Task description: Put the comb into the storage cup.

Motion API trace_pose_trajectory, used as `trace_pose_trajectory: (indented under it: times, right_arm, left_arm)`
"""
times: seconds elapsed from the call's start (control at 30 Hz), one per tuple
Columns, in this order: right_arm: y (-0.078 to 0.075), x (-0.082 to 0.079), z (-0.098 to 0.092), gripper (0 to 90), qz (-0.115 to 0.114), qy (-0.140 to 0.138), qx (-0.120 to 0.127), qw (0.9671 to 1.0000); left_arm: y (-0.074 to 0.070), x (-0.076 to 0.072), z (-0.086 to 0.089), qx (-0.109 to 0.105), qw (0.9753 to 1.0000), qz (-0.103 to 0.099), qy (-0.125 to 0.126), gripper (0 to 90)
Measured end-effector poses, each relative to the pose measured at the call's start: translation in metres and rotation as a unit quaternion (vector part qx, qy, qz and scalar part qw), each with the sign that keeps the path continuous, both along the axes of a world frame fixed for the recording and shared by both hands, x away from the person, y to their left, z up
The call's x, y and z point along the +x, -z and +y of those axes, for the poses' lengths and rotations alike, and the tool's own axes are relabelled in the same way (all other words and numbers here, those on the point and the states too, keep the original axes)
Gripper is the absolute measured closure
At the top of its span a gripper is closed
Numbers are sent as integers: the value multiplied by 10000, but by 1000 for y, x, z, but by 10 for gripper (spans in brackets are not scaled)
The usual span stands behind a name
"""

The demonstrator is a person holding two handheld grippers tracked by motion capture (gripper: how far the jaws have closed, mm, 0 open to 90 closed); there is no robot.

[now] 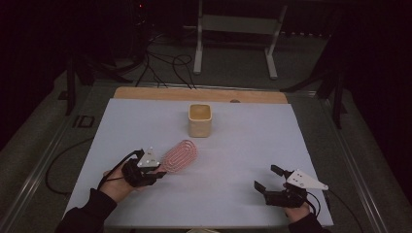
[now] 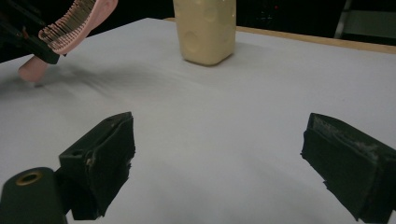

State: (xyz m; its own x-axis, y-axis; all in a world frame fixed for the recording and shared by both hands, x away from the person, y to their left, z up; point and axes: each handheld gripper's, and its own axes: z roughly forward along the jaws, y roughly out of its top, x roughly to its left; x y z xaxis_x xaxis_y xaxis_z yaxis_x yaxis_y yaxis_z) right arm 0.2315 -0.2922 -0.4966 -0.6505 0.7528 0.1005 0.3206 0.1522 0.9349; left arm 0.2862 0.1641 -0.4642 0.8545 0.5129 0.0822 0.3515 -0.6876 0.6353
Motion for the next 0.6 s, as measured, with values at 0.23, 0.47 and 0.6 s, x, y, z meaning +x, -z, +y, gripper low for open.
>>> trace_pose_trajectory:
  times: [0.23,0.47,0.6]
  right_arm:
    - [0,0,0,92,-16,-17,-28,10000]
    - [1,0,0,92,-17,-2,-36,10000]
    - [1,1,0,92,-16,1,-34,10000]
  left_arm:
    - [1,5,-12,-254,9995,-153,-123,712]
    - [3,4,-22,-412,9983,-337,-221,711]
    - [6,2,-26,-514,9973,-404,-347,712]
